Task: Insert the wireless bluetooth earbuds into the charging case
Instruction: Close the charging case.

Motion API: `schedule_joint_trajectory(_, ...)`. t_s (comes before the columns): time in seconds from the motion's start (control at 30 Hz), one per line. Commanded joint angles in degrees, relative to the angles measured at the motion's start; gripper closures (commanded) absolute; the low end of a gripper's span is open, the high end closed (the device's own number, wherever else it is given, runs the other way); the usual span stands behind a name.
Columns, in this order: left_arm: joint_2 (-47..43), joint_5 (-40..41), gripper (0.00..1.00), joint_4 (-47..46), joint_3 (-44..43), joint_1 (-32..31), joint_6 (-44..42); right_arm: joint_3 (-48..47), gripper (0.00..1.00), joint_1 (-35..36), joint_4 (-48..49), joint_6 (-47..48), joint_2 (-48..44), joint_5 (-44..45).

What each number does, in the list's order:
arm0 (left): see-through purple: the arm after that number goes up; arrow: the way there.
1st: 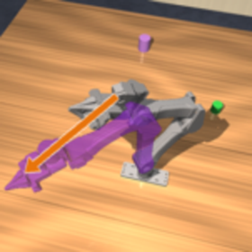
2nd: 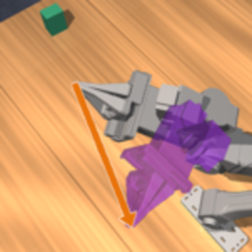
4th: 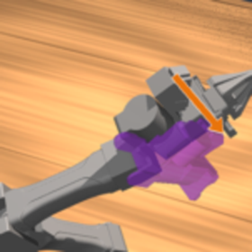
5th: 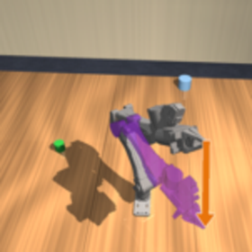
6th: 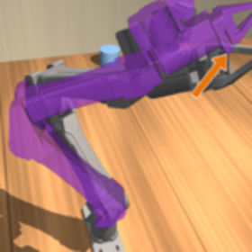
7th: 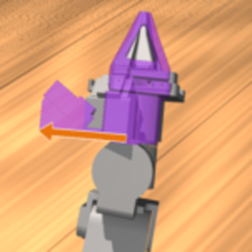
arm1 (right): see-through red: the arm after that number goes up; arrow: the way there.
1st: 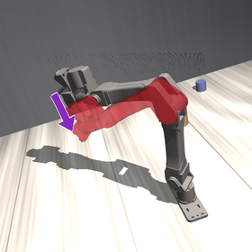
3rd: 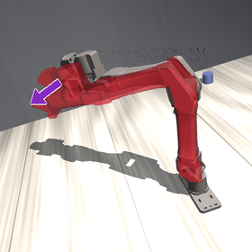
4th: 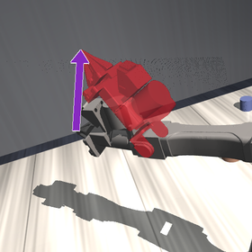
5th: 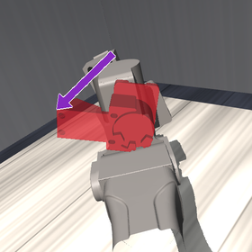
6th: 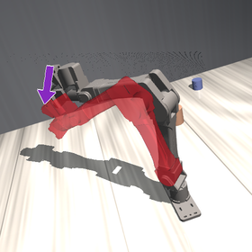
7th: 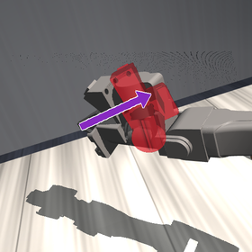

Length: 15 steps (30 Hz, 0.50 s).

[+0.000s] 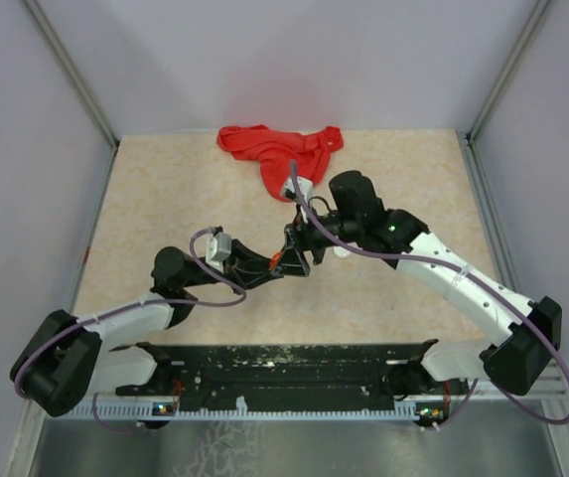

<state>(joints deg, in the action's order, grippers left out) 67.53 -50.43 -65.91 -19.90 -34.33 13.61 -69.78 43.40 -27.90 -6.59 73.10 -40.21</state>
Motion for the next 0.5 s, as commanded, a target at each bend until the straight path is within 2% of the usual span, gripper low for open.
schedule_joint_trajectory(0.0,1.12,0.82,0.99,2.87,-2.39,0.61,1.17,-0.28,0.33,0.28,1.70,2.16,-4.41,-4.57)
schedule_joint_trajectory(0.17,1.85,0.80,0.99,4.69,-2.95,0.92,2.63,0.56,0.34,0.30,1.57,4.26,-6.11,-2.25)
schedule_joint_trajectory(0.33,2.39,1.85,0.99,5.99,-2.63,1.01,3.90,3.92,0.35,-0.07,4.04,3.69,-9.16,9.75)
schedule_joint_trajectory(0.47,6.25,4.61,0.99,9.06,-3.42,0.97,7.92,9.90,0.35,-2.74,8.49,-0.63,-11.47,14.71)
